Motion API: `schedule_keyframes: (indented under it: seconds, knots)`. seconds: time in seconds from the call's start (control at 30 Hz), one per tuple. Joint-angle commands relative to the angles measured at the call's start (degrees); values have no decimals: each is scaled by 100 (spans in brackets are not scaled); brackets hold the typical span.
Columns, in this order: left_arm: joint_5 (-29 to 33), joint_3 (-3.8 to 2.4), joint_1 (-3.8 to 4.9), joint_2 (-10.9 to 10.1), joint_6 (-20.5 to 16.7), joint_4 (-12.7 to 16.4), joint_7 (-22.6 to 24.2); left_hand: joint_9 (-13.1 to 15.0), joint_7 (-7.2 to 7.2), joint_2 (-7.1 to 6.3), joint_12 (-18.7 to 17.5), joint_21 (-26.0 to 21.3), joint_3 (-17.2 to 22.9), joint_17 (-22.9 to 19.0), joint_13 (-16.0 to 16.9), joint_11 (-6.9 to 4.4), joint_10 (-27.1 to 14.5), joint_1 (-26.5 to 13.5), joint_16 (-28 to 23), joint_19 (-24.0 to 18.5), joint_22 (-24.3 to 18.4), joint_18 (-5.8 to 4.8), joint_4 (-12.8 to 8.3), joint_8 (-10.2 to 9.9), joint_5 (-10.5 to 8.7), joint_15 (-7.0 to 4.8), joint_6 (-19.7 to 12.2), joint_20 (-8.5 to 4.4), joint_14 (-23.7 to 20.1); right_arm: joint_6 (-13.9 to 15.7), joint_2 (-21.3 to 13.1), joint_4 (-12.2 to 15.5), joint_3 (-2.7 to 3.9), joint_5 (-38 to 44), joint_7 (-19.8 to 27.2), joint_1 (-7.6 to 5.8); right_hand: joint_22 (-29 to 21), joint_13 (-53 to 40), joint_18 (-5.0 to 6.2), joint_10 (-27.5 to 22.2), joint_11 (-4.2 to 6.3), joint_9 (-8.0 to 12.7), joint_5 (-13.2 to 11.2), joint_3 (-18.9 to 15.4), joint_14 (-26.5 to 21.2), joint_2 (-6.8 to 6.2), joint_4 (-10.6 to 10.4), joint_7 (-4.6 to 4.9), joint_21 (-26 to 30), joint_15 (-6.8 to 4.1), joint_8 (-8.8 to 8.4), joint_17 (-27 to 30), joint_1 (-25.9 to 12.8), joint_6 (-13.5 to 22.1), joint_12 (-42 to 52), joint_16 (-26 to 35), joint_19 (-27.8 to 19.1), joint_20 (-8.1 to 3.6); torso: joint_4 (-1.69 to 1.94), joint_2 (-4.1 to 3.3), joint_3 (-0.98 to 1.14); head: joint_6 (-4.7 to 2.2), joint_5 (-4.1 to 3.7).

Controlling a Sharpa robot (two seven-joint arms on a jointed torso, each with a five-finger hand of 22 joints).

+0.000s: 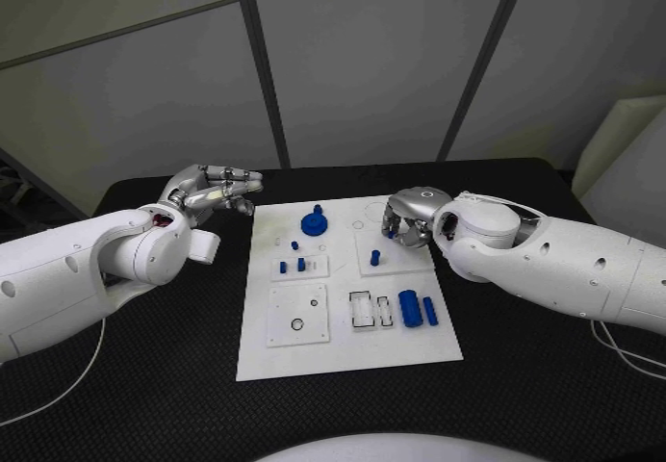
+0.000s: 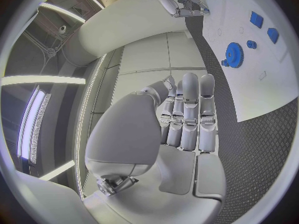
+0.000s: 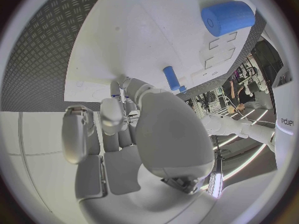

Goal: Assemble the parts on the task board

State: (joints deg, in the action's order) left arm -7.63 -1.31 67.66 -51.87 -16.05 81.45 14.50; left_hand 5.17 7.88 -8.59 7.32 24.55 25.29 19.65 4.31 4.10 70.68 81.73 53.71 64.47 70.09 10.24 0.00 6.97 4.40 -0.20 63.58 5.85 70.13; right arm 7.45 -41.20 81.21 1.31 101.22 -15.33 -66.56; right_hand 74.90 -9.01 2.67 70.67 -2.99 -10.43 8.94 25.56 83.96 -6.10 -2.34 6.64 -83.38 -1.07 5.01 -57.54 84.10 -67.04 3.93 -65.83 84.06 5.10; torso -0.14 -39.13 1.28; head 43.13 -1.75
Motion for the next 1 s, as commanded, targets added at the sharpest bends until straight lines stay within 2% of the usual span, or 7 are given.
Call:
schedule_keyframes:
  seconds: [0.03, 0.43, 0.73, 1.0]
  knots:
    - [75, -6, 7, 9, -2, -4, 99, 10, 20, -3, -19, -29, 24, -5, 9, 12, 15, -45, -39, -37, -5, 21, -5, -32, -13, -7, 21, 1, -8, 34, -1, 7, -27, 116, -119, 33, 982, 12, -102, 67, -4, -19, 24, 12, 88, 90, 76, -12, -53, -60, 19, 38, -33, -52, 6, 6, 276, -48, -3, 2, 0, 6, -17]
    - [76, -6, 7, 7, 50, -38, 81, 10, 25, -3, -28, -39, 28, -15, 9, 15, 5, -38, -61, -32, -16, 21, -17, -42, -9, -7, 12, 1, -7, 711, -63, 143, -27, 197, -70, 46, 1107, 42, -139, 134, 10, -38, 23, 17, 87, 84, 168, -20, -194, -80, 14, 79, -85, -88, -14, 8, 349, -72, -6, 9, -1, -17, -32]
    - [76, -6, 7, 4, 84, -62, 64, 9, 29, -7, -36, -49, 28, -22, 9, 20, -3, -37, -79, -31, -24, 20, -25, -50, -8, -4, 4, 1, -11, 926, -242, 398, -25, 135, -60, 46, 1139, 54, -149, 150, 14, -45, 19, 8, 89, 75, 189, -24, -231, -85, 12, 90, -125, -102, -21, 4, 369, -79, -8, 4, 0, -43, -53]
    - [76, -6, 7, -2, 114, -72, 42, 9, 34, -11, -42, -57, 27, -28, 9, 25, -11, -39, -94, -32, -31, 19, -31, -57, -10, -1, -3, 3, -15, 1120, -547, 917, -17, 25, -87, 44, 1159, 61, -155, 155, 16, -49, 18, 4, 88, 69, 203, -27, -253, -88, 11, 97, -140, -108, -24, 2, 380, -82, -13, 8, -2, -48, -51]
